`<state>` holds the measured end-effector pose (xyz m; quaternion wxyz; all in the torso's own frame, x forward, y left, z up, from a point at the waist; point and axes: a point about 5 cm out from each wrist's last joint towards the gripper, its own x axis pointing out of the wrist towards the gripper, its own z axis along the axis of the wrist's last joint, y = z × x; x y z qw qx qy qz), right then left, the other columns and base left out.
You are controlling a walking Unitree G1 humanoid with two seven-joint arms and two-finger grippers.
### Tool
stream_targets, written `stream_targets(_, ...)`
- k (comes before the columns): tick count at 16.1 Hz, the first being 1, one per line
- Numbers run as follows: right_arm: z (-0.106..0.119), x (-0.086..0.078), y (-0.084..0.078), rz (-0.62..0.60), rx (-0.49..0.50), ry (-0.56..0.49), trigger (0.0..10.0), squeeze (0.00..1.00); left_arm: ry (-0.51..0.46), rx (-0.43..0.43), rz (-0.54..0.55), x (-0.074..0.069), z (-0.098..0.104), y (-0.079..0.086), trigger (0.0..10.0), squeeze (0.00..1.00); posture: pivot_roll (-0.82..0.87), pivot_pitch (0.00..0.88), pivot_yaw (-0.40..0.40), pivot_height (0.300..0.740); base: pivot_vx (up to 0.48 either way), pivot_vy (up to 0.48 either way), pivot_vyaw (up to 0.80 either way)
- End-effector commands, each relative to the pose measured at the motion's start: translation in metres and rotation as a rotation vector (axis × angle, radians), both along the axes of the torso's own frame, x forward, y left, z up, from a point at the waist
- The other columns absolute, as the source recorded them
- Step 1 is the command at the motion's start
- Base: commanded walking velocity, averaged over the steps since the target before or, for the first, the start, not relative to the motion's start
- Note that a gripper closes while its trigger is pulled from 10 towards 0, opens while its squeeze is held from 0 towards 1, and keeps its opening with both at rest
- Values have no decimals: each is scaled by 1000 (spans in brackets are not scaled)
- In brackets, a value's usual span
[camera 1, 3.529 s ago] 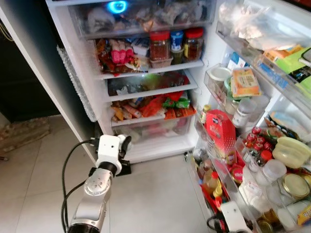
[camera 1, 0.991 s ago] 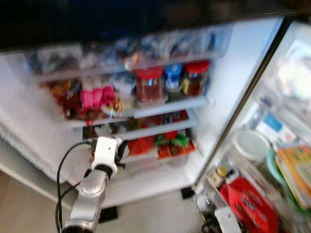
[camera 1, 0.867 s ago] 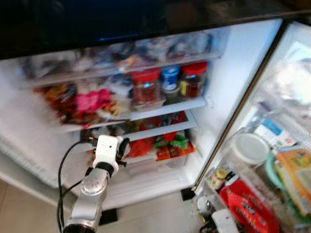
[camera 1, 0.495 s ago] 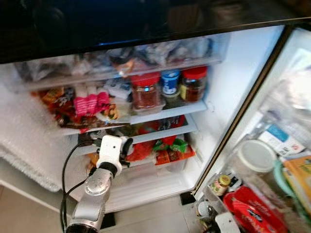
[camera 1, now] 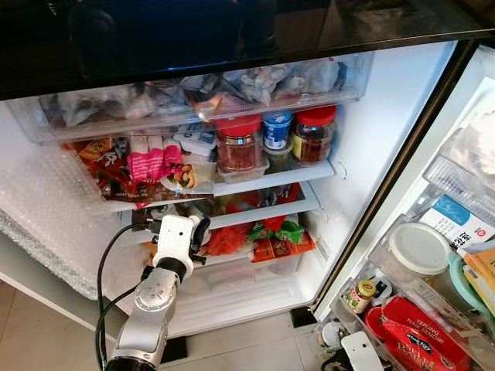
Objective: Restocking fridge
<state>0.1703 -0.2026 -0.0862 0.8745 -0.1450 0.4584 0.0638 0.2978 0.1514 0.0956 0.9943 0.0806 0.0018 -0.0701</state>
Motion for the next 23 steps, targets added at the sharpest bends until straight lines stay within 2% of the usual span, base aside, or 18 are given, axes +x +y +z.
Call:
stream_targets(1,-3,-8,-2,2,-12,29,10000,0,-5,10,3,0,-1,1,10000,0,33,96,-7,740,0,0,0)
stream_targets(4,-4,-10,-2,9,-23,40,10000,0,-20,19,-2,1,0,-2,10000,0,31,83,-10,730,0,0,0)
stream_targets(6,-4,-9,0,16,-19,42,10000,0,-20,17,0,0,-1,-3,10000,0,32,74,-11,685,0,0,0)
stream_targets(8,-4,-7,2,23,-14,29,10000,0,-24,18,0,0,-1,-3,10000,0,35,72,-14,666,0,0,0)
stream_targets(23,-5,-9,3,22,-7,44,10000,0,-54,63,-8,6,5,-1,10000,0,42,96,-16,666,0,0,0)
